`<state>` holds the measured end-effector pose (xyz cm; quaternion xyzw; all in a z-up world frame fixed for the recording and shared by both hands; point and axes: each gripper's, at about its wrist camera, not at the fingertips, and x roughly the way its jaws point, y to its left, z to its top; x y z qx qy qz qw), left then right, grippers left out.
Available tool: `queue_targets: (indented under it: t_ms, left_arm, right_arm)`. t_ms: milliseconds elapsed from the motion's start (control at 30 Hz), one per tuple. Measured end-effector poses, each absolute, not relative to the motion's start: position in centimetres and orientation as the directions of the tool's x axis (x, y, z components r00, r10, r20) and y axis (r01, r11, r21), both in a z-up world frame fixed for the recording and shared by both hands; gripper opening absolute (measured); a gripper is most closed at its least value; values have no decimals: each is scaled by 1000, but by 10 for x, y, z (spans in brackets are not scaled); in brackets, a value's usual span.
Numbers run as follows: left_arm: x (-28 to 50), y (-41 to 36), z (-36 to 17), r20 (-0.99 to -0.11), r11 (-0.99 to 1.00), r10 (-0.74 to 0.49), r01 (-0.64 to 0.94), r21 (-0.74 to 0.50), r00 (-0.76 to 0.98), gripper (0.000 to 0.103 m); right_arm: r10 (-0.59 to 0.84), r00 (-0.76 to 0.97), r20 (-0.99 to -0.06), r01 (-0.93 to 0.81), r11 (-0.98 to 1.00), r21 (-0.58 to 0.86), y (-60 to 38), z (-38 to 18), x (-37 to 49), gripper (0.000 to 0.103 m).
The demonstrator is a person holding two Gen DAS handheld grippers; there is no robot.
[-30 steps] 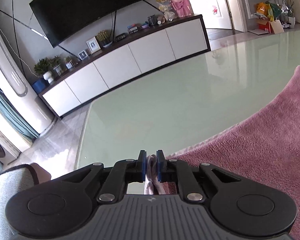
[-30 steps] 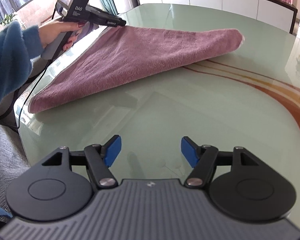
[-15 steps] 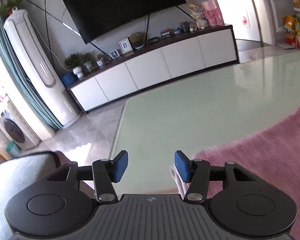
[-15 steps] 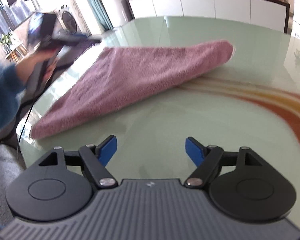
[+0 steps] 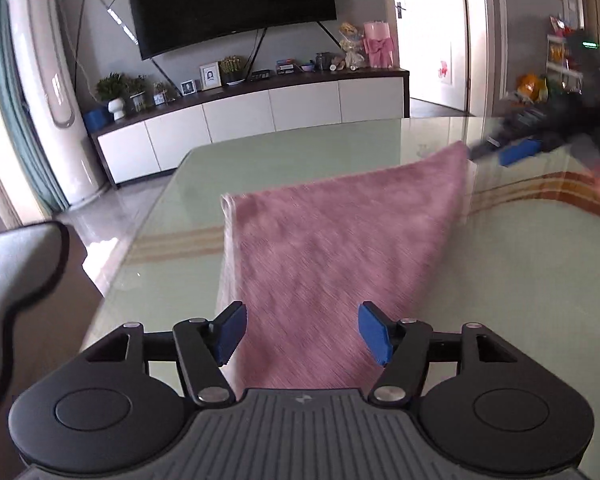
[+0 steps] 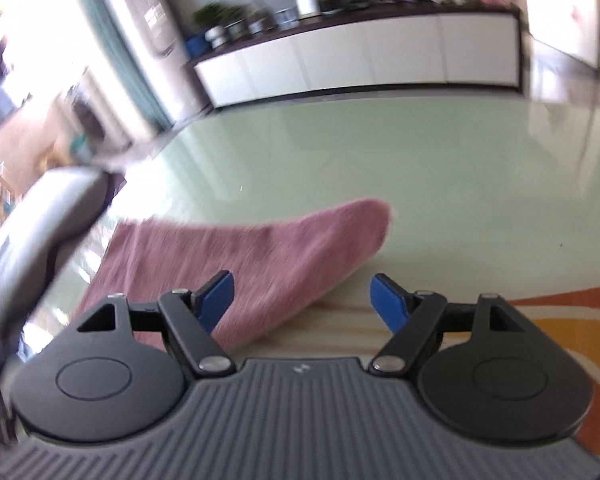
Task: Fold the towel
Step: 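Close the right tool on the pointed corner of the folded towel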
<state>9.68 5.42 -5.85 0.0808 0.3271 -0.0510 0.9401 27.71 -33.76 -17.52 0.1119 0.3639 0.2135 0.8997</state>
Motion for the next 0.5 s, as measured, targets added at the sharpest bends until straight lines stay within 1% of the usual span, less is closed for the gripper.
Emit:
queue_targets:
  t_ms: [133,200,333,500]
  left_arm:
    - [86,49,-71,-633,979,-32,152,136,773,66]
    - [86,52,-76,-646,981,-32,148,127,763,66]
    - [85,55,-84,-670,986,-35,134,96,741,66]
    - [80,56,-86,-666,983,-28,140,116,746,65]
  right_arm:
    - [473,641,-605,-229,870,437,-349,-184,301,72]
    - [497,628,-599,-219,851,477,-352,-187,307,70]
    - [507,611,-608,-187,838,512,-353,-194,318,70]
    - [523,608,-598,-126,807,577,-363,-205,326,71]
